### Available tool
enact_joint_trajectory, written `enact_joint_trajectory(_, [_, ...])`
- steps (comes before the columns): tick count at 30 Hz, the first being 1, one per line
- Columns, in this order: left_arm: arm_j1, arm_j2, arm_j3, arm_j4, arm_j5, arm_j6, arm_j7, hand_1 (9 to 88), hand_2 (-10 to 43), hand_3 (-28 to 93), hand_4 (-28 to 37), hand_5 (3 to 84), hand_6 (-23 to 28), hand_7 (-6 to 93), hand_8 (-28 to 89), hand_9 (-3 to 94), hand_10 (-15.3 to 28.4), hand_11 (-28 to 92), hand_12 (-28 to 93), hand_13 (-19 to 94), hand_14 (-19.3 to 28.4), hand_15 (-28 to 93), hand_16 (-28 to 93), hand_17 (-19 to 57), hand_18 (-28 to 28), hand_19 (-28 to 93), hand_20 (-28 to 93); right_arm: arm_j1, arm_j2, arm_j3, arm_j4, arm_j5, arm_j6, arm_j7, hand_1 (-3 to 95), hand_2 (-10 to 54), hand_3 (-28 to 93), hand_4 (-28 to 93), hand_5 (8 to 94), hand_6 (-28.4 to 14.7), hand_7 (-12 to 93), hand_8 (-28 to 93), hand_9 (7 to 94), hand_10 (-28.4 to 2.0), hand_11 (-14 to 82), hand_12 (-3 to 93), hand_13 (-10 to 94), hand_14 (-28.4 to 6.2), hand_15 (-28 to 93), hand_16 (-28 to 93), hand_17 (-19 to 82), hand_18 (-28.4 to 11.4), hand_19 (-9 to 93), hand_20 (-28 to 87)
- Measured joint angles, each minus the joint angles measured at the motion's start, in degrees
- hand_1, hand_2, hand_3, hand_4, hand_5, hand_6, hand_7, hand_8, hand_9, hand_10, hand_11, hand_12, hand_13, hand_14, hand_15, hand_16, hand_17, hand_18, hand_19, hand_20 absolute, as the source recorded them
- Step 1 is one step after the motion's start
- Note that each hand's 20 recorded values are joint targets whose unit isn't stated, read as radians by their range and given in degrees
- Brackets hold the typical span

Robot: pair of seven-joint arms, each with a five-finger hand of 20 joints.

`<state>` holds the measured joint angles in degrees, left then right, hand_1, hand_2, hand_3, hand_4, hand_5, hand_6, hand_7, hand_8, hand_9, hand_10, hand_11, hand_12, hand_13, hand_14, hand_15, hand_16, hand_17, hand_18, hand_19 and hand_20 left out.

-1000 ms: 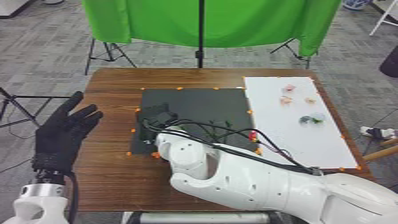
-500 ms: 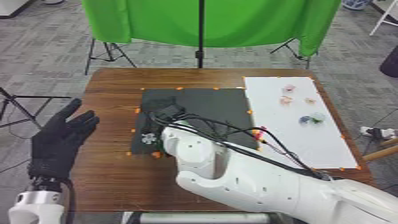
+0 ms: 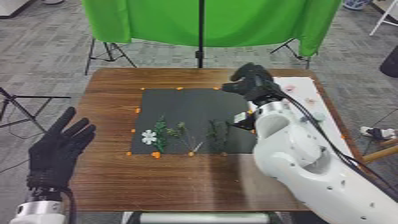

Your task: Arrange flowers

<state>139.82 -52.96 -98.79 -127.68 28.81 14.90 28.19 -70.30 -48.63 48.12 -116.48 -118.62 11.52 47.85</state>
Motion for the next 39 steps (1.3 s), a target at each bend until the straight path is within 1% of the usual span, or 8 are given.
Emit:
enact_joint_trajectory(8, [0.43, 0.72, 0.99, 0.0, -0.35, 0.0, 0.6, 21.9, 5.9, 82, -27.2, 33.7, 6.7, 10.7, -10, 31.9, 19.1, 17, 9, 21, 26.6, 38, -8, -10.2, 28.4, 60, -6, -5.14, 13.35, 4.05, 9.98, 0.57, 2.28, 4.5, 35.9, -9.5, 75, -28, 59.4, -1.6, 17, -13, 64.9, -15.5, 48.2, 17.0, 60, -12.6, 78, 17, 21, -27.3, 79, 46])
enact_joint_trajectory(13, [0.38, 1.06, 1.69, 0.16, -0.63, 0.0, 0.93, 22.1, 5.8, 82, -26.8, 33.7, 6.8, 10.6, -10, 31.8, 19.0, 18, 9, 21, 26.6, 38, -8, -10.2, 28.4, 59, -5, -8.54, 13.8, 8.3, 12.54, -1.08, -0.97, 9.47, 35.6, -9.5, 75, -28, 58.1, -1.0, 16, -12, 63.1, -15.8, 48.5, 17.1, 58, -12.6, 79, 17, 20, -27.5, 79, 46])
enact_joint_trajectory(25, [0.41, 0.78, 1.7, 0.24, -0.58, -0.01, 0.74, 22.8, 5.5, 82, -26.0, 34.1, 7.2, 10.6, -10, 31.9, 19.0, 18, 9, 21, 26.6, 39, -8, -10.2, 28.4, 59, -3, -10.21, 13.48, 5.92, 13.33, -2.66, -1.33, 7.2, 35.4, -9.5, 75, -28, 58.0, 0.9, 17, -13, 62.0, -15.8, 48.8, 16.9, 58, -12.3, 79, 16, 19, -28.2, 78, 48])
enact_joint_trajectory(33, [0.26, -0.48, 1.58, 0.26, -0.21, -0.11, -0.43, 22.9, 5.5, 82, -25.9, 34.2, 7.3, 10.7, -10, 31.9, 19.1, 18, 9, 21, 26.6, 39, -8, -10.3, 28.4, 58, -2, -8.1, 12.59, 1.69, 15.18, -2.79, -2.22, 7.2, 40.6, -9.5, 76, -28, 62.5, 2.8, 18, -13, 65.4, -13.9, 47.1, 16.3, 60, -11.2, 78, 16, 20, -27.8, 78, 48])
enact_joint_trajectory(34, [0.25, -0.57, 1.58, 0.27, -0.18, -0.11, -0.54, 22.9, 5.5, 82, -26.0, 34.1, 7.3, 10.8, -10, 31.8, 19.1, 18, 9, 21, 26.6, 39, -8, -10.4, 28.4, 58, -2, -7.53, 12.5, 0.91, 15.69, -2.78, -2.36, 7.21, 42.5, -9.5, 75, -28, 63.7, 3.0, 18, -14, 66.7, -13.0, 44.8, 18.0, 61, -11.0, 77, 17, 21, -27.7, 78, 48])
enact_joint_trajectory(35, [0.25, -0.68, 1.57, 0.28, -0.11, -0.12, -0.67, 22.9, 5.5, 82, -25.9, 34.2, 7.3, 10.8, -10, 31.9, 19.2, 18, 9, 21, 26.6, 39, -8, -10.4, 28.4, 58, -2, -6.82, 12.43, 0.09, 16.1, -2.86, -2.37, 7.24, 48.0, -9.5, 70, -28, 66.3, 3.1, 18, -10, 72.1, -10.5, 34.3, 24.4, 63, -10.3, 75, 19, 22, -27.0, 78, 47])
enact_joint_trajectory(37, [0.19, -1.02, 1.44, 0.3, 0.14, -0.2, -1.04, 22.7, 5.6, 82, -25.9, 34.0, 7.3, 11.2, -10, 31.6, 19.2, 18, 9, 21, 26.6, 39, -8, -10.7, 28.4, 59, -2, -5.22, 12.3, -1.18, 16.81, -3.26, -2.37, 7.44, 55.2, -9.5, 66, -28, 73.2, 2.7, 20, -3, 80.4, -7.7, 20.4, 30.9, 68, -6.9, 67, 25, 25, -25.2, 78, 46])
enact_joint_trajectory(39, [0.11, -1.35, 1.32, 0.33, 0.33, -0.26, -1.32, 22.7, 5.6, 82, -26.0, 33.9, 7.3, 11.3, -10, 31.6, 19.2, 19, 9, 20, 26.6, 39, -8, -10.7, 28.4, 58, -2, -4.12, 11.93, -1.69, 17.47, -3.52, -2.32, 7.55, 59.7, -9.5, 65, -28, 79.5, 2.4, 21, 0, 86.6, -6.3, 13.4, 32.1, 74, -3.2, 57, 30, 29, -21.8, 78, 44])
